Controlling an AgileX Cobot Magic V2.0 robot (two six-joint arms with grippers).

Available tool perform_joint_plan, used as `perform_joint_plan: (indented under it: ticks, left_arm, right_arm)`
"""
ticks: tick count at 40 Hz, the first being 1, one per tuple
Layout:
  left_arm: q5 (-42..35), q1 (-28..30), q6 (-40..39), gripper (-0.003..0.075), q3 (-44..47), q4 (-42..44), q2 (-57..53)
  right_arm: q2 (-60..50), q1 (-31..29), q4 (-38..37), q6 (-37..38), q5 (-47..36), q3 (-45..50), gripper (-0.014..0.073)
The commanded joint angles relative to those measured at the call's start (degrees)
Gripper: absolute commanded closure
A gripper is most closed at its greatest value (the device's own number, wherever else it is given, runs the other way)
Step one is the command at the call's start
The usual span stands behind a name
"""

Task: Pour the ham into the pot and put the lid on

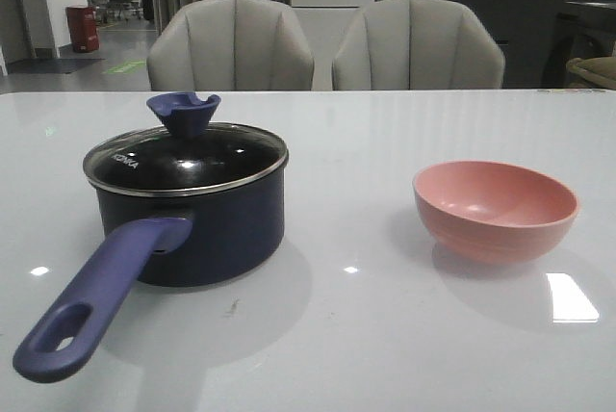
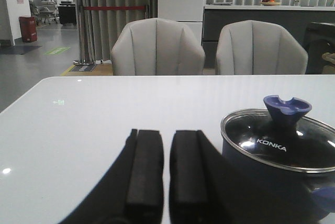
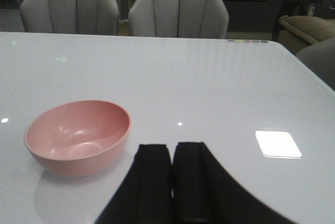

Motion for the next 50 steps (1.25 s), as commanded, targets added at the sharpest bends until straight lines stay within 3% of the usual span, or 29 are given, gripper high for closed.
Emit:
perform_joint_plan:
  ticks: [1, 50]
  left_arm:
    - [-4.57, 0.16, -0.42, 0.0589, 1.19, -0.5, -1.03]
    - [-4.57, 0.16, -0.42, 0.0589, 1.19, -0.5, -1.03]
  right_arm:
    - [-1.81, -0.52, -1.02, 0.68, -5.9, 0.0, 0.0446]
    - [-2.86, -0.52, -1.02, 0.68, -6.95, 1.39, 0.0446]
